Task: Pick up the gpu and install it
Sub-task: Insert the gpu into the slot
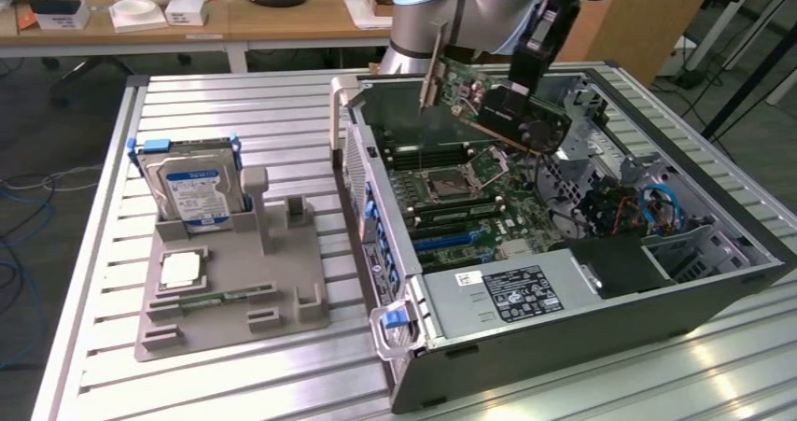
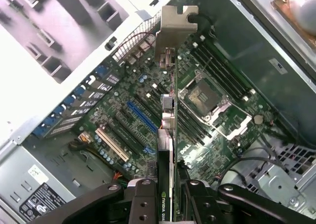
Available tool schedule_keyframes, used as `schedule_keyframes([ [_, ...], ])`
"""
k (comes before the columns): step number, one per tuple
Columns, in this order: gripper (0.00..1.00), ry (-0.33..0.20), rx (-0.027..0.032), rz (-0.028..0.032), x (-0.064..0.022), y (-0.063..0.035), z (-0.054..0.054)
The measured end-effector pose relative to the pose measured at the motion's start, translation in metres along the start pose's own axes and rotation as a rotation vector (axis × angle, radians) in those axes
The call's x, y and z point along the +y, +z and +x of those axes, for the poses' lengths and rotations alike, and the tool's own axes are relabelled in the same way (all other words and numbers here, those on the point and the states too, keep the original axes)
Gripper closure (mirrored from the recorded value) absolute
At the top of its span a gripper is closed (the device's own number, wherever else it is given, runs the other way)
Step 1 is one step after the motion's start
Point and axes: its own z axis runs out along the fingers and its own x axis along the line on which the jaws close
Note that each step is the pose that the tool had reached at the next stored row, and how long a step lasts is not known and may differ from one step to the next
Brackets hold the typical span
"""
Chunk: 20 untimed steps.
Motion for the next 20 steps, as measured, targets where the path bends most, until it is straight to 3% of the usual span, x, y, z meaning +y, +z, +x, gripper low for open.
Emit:
schedule_keyframes([
  [20, 0.74, -0.361, 0.0157, -0.0094, 0.0000, 0.0000, 0.0000],
])
